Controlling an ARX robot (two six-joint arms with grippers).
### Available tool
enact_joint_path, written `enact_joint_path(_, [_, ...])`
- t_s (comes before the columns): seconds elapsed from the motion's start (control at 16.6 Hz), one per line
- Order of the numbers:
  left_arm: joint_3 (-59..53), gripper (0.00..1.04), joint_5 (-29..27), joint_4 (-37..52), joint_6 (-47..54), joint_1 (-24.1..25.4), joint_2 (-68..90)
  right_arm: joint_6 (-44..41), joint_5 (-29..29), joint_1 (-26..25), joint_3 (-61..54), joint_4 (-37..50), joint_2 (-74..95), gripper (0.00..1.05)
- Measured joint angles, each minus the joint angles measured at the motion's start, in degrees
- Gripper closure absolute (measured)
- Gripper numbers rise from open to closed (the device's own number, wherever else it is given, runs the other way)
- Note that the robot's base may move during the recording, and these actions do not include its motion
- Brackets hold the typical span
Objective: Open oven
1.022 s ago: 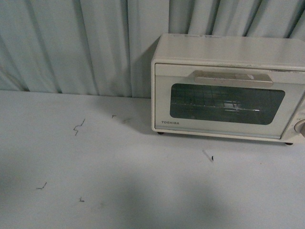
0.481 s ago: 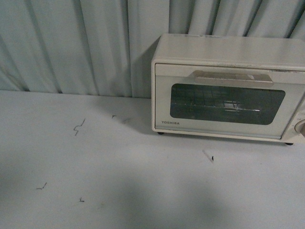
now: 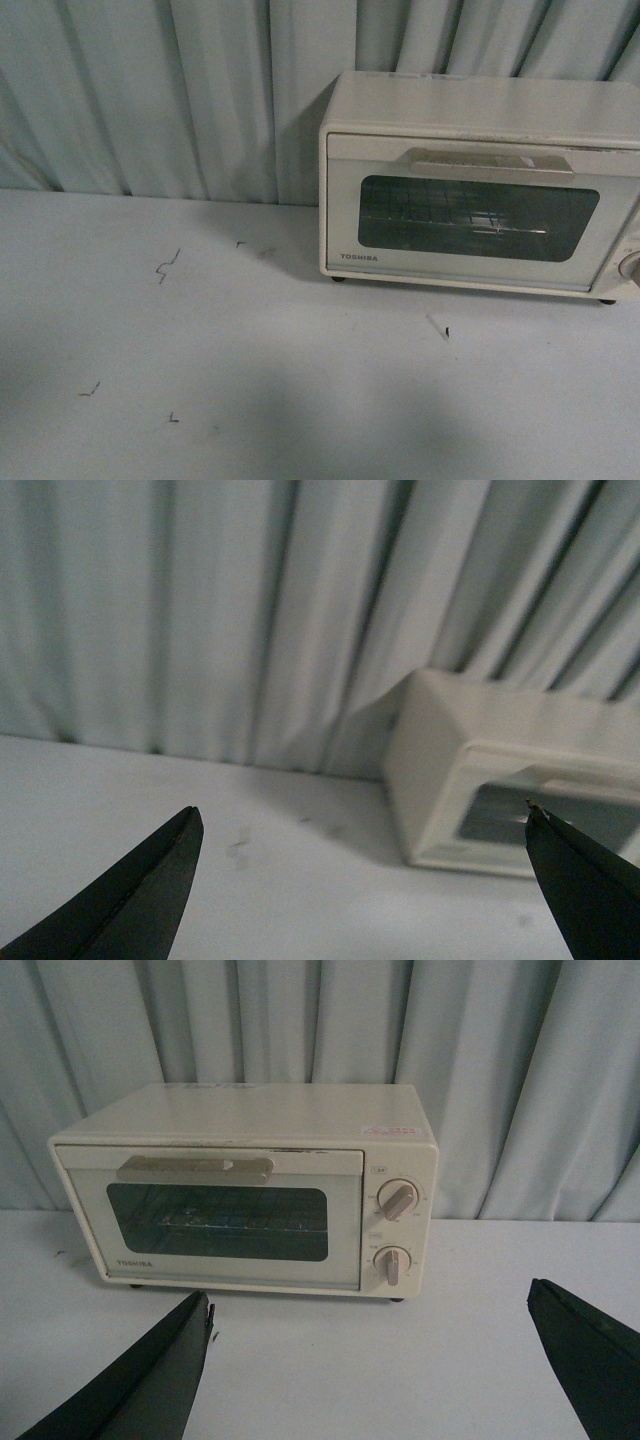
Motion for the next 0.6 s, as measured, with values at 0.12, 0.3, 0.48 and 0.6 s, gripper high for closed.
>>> enact_joint_path(0.12, [10.4,0.07,0.6,2.5,-9.4,-5.7,16.8,0.0,0.0,0.0,0.0,-0.1,0.0,0.06])
enact_joint_path(0.3, [21.9,0.07,5.4,0.8,-25.7,-12.9,40.2,0.0,0.0,0.0,0.0,0.0,0.0,0.06])
enact_joint_path(0.48, [30.1,0.07,6.7,-1.8,-39.8,-16.4,55.4,0.0,0.0,0.0,0.0,0.0,0.0,0.06])
enact_joint_path(0.6, [31.7,0.07,7.6,0.7,-47.5,-18.2,62.5,0.0,0.0,0.0,0.0,0.0,0.0,0.06])
